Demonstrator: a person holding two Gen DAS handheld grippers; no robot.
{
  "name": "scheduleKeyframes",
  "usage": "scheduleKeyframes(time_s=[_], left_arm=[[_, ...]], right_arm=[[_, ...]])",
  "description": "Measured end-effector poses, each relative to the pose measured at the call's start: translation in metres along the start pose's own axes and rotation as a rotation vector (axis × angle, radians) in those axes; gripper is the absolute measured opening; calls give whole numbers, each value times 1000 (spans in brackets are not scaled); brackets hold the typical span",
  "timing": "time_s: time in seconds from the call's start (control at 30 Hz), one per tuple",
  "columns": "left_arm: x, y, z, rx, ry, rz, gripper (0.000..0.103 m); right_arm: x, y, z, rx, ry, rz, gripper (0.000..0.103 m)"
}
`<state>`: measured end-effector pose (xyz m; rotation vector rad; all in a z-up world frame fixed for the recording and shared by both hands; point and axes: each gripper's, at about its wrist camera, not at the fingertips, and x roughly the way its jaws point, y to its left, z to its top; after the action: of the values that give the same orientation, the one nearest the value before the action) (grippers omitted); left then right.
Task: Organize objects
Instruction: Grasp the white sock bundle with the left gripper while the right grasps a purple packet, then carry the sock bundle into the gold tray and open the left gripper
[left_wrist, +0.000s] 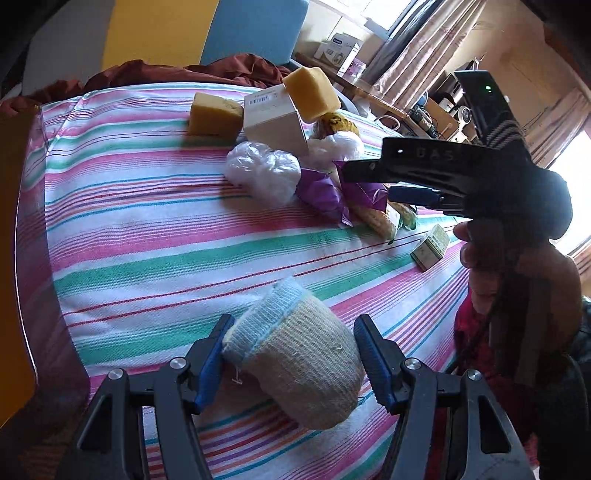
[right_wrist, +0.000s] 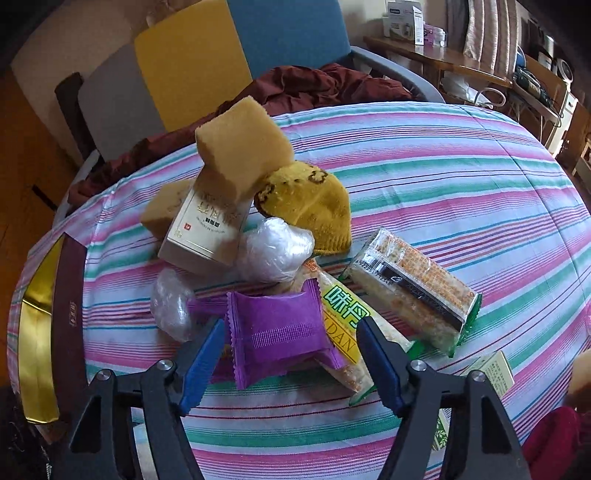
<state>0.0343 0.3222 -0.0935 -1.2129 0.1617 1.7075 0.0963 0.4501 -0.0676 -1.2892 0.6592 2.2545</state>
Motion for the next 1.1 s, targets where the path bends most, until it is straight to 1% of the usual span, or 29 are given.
scheduleKeyframes(time_s=[0.07, 0.1, 0.13, 0.2, 0.3, 0.43, 0.5, 0.57, 0.63, 0.73, 0.8, 0.97, 1.03, 1.1], left_arm=[[0, 0, -1, 3, -6, 1, 67], [0, 1, -1, 5, -7, 0, 67], [0, 1, -2, 6, -9, 1, 67], [-1, 1, -2, 10, -13, 1, 67], [-3, 0, -3, 13, -16, 10, 65], [-12, -6, -3, 40, -29, 48, 62], [-20, -8, -3, 47, -45, 54, 58], [-32, -10, -3, 60, -73, 69, 58], [-45, -10, -2, 62, -104, 89, 58], [-66, -4, -2, 60, -149, 117, 58], [-78, 6, -2, 45, -170, 131, 58], [-115, 39, -8, -27, -232, 201, 58], [-135, 59, -11, -62, -262, 242, 58], [-149, 79, -16, -95, -275, 296, 58]], right_arm=[[3, 1, -1, -12, 12, -3, 62], [4, 1, -2, -20, 15, -9, 56], [4, 2, -3, -32, 19, -13, 55], [3, 3, -4, -45, 13, -29, 47], [-2, -4, -5, -28, -3, -26, 44], [-14, -19, -3, 35, -56, -14, 43], [-20, -22, -2, 48, -76, 38, 43], [-24, -12, -1, 18, -100, 86, 43], [-26, 7, 2, -40, -115, 112, 43], [-29, 21, -2, -107, -126, 139, 43], [-30, 28, -2, -132, -129, 153, 43], [-28, 30, -8, -158, -115, 132, 43], [-26, 31, -8, -163, -106, 120, 43], [-25, 31, -9, -166, -103, 108, 43]])
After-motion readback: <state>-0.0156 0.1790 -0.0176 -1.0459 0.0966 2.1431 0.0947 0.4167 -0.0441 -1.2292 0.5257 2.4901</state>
